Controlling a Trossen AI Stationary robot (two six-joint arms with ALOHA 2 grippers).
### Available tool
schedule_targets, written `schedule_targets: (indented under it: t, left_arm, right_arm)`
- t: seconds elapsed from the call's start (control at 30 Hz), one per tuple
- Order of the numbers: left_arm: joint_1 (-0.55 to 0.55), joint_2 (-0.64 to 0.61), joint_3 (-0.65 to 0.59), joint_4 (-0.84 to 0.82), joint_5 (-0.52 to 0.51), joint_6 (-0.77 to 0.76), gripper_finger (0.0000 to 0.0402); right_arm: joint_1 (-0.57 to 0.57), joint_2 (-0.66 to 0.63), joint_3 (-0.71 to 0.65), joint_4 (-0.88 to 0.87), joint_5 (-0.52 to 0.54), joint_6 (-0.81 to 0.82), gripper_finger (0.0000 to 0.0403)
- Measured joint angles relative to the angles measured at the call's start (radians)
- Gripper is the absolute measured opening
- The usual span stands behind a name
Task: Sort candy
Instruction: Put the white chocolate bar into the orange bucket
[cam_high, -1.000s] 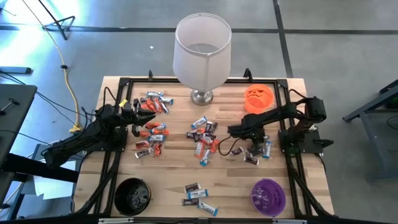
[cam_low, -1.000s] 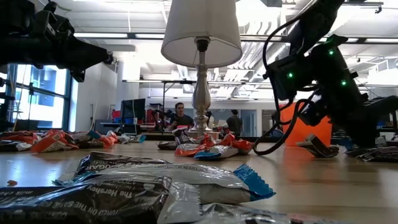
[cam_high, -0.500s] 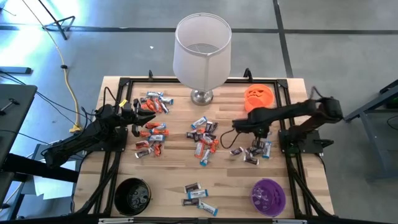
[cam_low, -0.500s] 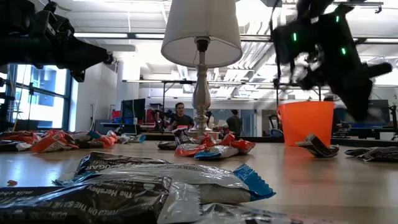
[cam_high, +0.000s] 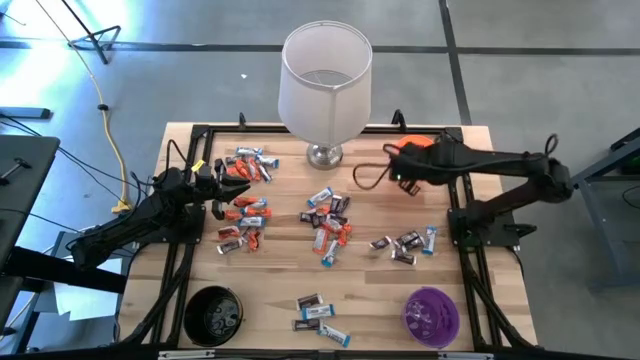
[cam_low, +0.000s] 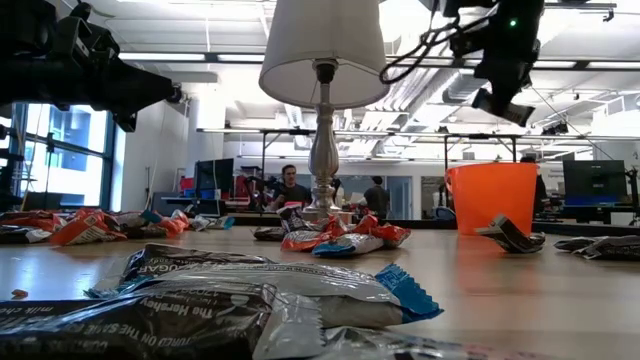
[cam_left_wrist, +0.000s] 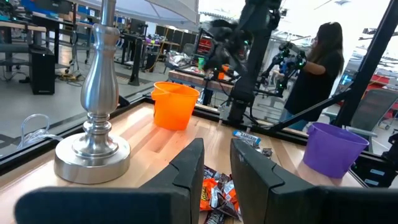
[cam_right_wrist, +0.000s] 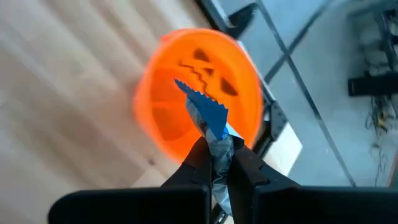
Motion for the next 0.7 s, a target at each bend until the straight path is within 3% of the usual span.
schedule_targets:
  t: [0.2, 0.33, 0.43, 0.7]
  left_arm:
    - [0.000, 0.000, 0.000, 0.000, 0.000, 0.000, 0.0065]
    - [0.000, 0.000, 0.000, 0.000, 0.000, 0.000, 0.0065]
    - [0.000, 0.000, 0.000, 0.000, 0.000, 0.000, 0.0065]
    - [0.000, 0.000, 0.000, 0.000, 0.000, 0.000, 0.0065]
  right_arm:
    - [-0.198, 0.001, 0.000, 0.067, 0.006, -0.158, 0.0007]
    - [-0.334, 0.001, 0.000, 0.136, -0.128, -0.274, 0.0018]
    - [-0.404, 0.001, 0.000, 0.171, -0.232, -0.334, 0.0047]
    - [-0.479, 0.001, 0.000, 0.179, -0.253, -0.373, 0.0138]
